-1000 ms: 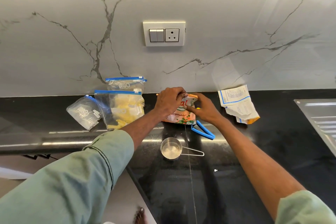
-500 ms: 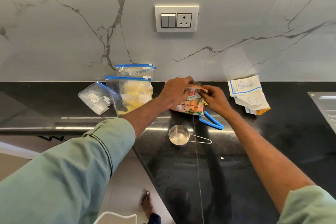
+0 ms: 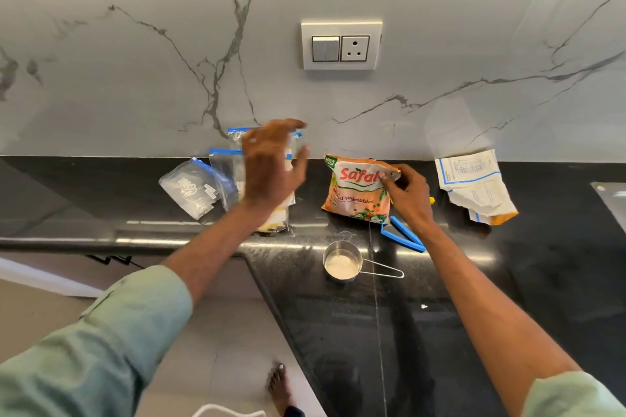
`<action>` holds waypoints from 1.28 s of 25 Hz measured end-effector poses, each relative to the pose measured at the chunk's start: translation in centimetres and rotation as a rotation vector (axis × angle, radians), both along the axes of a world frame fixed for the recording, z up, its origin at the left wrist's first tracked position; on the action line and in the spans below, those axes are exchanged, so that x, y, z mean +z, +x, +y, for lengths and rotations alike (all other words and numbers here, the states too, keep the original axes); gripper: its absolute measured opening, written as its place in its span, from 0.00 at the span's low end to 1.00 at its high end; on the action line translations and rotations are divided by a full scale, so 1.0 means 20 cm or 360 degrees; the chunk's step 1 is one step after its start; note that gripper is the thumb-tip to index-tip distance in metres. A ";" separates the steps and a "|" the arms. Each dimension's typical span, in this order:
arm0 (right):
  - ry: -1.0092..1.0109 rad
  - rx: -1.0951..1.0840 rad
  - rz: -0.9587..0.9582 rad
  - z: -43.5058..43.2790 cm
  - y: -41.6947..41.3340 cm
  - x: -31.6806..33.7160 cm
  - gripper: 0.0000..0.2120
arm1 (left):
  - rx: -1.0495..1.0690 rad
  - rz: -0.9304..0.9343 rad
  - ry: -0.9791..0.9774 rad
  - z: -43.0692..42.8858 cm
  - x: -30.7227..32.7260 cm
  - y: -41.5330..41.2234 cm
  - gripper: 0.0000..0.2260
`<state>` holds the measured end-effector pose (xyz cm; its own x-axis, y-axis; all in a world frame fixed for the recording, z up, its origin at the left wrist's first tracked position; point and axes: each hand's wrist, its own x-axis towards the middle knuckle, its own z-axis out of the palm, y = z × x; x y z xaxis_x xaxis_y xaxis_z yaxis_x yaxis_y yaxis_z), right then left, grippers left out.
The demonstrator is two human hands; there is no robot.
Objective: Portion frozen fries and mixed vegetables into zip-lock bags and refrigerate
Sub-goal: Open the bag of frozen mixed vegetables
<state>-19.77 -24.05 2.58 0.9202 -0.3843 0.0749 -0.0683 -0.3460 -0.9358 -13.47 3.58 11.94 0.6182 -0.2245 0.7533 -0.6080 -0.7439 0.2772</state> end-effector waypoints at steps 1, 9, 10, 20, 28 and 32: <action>0.0018 0.0022 0.0019 0.00 0.00 0.00 0.11 | 0.0202 -0.0088 -0.0172 0.13 0.01 0.02 0.12; 0.0177 -0.0077 0.0014 0.03 0.03 -0.03 0.15 | 0.1117 0.1632 -0.0286 0.83 -0.50 0.28 0.30; 0.0219 -0.0126 0.0014 0.04 0.02 -0.04 0.15 | 0.1109 0.1502 -0.0353 0.79 -0.50 0.28 0.27; 0.0142 -0.0306 -0.0123 0.08 -0.06 -0.11 0.08 | -0.0563 0.0559 0.0284 -0.28 -0.12 -0.03 0.28; 0.0195 -0.0135 -0.0103 0.02 -0.27 -0.01 0.12 | -0.0505 0.0651 0.1153 -0.50 -0.12 -0.03 0.12; 0.0756 -0.0295 0.0111 -0.10 -0.35 0.00 0.35 | -0.0789 0.0515 0.0756 -0.49 -0.06 -0.08 0.10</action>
